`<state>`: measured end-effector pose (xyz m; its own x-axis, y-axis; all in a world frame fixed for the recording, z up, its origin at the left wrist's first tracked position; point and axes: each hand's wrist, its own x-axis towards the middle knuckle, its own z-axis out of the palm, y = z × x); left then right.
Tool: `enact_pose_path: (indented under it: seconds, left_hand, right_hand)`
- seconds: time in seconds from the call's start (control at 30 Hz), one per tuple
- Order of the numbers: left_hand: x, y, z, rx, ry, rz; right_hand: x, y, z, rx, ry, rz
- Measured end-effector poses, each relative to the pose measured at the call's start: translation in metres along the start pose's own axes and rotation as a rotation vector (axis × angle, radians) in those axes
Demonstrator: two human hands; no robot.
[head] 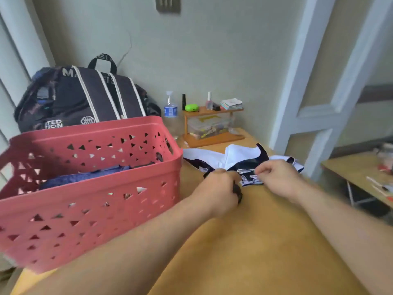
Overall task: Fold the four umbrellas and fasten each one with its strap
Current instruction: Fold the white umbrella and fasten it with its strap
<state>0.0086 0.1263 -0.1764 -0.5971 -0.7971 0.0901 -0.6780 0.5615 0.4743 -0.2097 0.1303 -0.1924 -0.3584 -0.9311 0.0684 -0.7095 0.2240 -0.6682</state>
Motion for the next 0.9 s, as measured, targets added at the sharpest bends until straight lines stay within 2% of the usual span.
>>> enact_pose_path:
  seconds: [0.07, 0.13, 0.23, 0.3, 0.43, 0.53, 0.67, 0.8, 0.9]
  left_hand:
    - [0.008, -0.018, 0.034, -0.084, -0.023, -0.179]
    - [0.012, -0.031, 0.056, -0.129, 0.074, -0.259]
    - [0.013, -0.036, 0.069, -0.119, 0.118, -0.243]
    - [0.014, -0.041, 0.071, -0.230, 0.137, -0.282]
    - [0.012, -0.046, 0.071, -0.465, 0.316, -0.410]
    - [0.011, -0.044, 0.072, -0.526, 0.377, -0.394]
    - [0.010, -0.040, 0.071, -0.533, 0.374, -0.379]
    - [0.001, -0.036, 0.067, -0.547, 0.381, -0.401]
    - [-0.007, -0.037, 0.065, -0.483, 0.271, -0.417]
  right_hand:
    - [-0.004, 0.018, 0.031, 0.143, -0.049, 0.058]
    - [-0.004, 0.020, 0.054, 0.265, -0.049, 0.104]
    - [0.003, 0.009, 0.064, 0.176, -0.050, 0.083]
    - [0.006, -0.002, 0.065, 0.096, -0.124, 0.076]
    - [0.018, -0.012, 0.059, 0.109, -0.281, 0.180]
    - [0.024, -0.013, 0.043, 0.200, -0.276, 0.332]
    - [0.024, 0.012, 0.003, 0.356, -0.064, 0.375]
    - [-0.012, 0.027, -0.051, 0.433, -0.095, 0.357]
    - [-0.039, 0.033, -0.101, 0.551, -0.097, 0.384]
